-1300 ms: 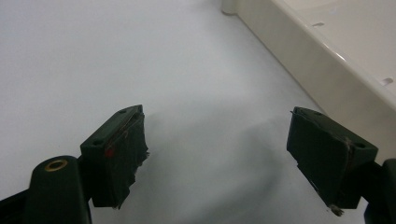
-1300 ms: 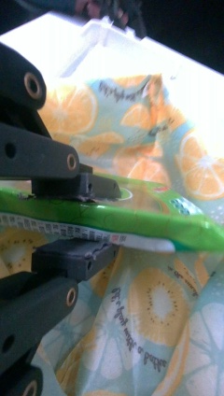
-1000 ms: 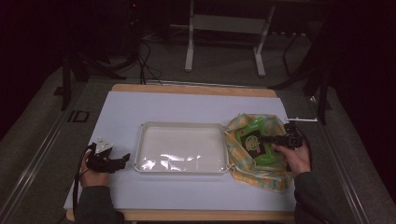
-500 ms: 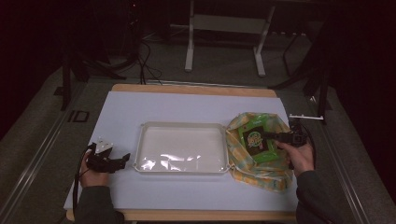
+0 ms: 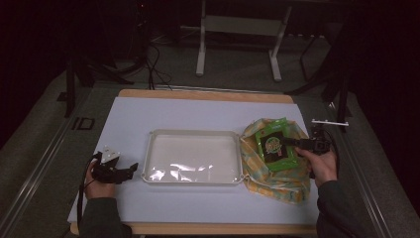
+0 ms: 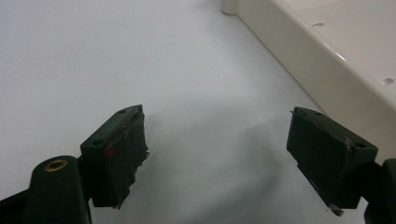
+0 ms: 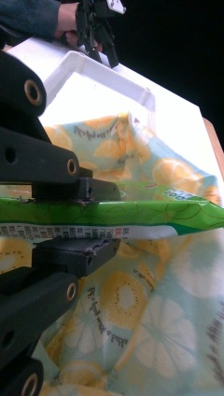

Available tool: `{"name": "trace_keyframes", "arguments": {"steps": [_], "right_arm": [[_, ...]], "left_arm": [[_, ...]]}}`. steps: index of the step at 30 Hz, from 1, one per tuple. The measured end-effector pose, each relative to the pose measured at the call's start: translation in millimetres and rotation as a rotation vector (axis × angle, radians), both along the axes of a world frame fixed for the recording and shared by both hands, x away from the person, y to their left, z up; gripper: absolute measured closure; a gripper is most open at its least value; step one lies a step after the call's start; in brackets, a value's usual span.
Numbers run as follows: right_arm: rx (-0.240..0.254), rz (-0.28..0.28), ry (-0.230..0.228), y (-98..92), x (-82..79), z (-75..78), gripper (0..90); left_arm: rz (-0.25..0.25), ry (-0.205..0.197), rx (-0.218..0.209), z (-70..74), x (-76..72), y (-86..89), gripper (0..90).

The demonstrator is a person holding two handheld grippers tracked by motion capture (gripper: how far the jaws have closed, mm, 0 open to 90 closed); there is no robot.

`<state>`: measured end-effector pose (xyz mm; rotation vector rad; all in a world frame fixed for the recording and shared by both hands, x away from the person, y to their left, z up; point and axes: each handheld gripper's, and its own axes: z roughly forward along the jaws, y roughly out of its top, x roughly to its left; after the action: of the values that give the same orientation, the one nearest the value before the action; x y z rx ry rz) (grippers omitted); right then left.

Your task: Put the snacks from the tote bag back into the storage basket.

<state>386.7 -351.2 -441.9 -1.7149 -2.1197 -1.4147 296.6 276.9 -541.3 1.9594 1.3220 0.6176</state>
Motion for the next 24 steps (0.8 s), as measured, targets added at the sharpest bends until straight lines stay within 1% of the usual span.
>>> {"name": "trace_keyframes", "arguments": {"steps": [3,14,24], "right_arm": [[-0.007,-0.001,0.001,-1.3,-2.1,0.8,73.3],[0.001,-0.008,-0.032,-9.1,-7.2,7.2,73.4],[-0.008,-0.008,-0.056,-13.4,-11.3,15.4,73.4]], "left_arm": [[0.000,0.000,0.000,-0.1,0.0,-0.1,20.1],[0.000,0.000,0.001,0.0,0.0,0.0,20.1],[0.000,0.000,0.000,-0.1,0.0,-0.1,20.1]]}}
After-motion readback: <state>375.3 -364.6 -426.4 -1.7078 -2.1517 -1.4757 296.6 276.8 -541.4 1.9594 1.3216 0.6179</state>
